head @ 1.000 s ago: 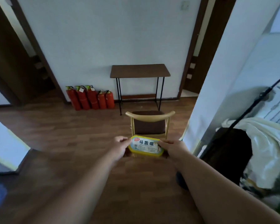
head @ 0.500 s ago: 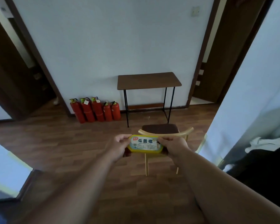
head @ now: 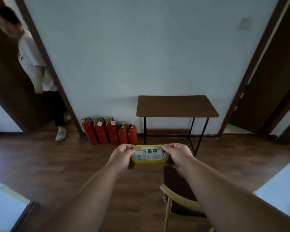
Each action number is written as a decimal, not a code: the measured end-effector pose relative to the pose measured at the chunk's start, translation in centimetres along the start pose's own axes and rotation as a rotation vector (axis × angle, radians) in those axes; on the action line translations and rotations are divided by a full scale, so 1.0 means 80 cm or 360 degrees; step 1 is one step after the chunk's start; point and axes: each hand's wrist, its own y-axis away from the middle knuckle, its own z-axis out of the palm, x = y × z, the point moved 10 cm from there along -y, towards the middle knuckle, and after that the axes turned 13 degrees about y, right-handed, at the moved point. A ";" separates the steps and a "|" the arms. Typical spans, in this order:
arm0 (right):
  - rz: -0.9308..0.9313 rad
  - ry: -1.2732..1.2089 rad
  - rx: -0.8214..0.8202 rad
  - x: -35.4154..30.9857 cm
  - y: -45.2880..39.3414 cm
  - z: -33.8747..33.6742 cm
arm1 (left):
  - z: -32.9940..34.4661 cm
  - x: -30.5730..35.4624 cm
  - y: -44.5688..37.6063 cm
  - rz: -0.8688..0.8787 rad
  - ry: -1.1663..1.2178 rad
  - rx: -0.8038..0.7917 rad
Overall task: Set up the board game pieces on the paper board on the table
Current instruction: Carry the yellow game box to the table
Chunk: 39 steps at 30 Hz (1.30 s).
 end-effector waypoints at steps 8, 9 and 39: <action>0.0019 0.0080 0.0025 -0.097 -0.179 0.082 | -0.040 0.079 -0.215 0.0026 -0.0091 -0.0037; 0.0022 0.0070 0.0051 -0.108 -0.204 0.092 | -0.042 0.090 -0.248 0.0048 -0.0117 -0.0059; 0.0260 0.0098 0.0195 -0.303 -0.830 0.050 | 0.176 0.223 -0.884 0.0162 -0.0970 -0.0578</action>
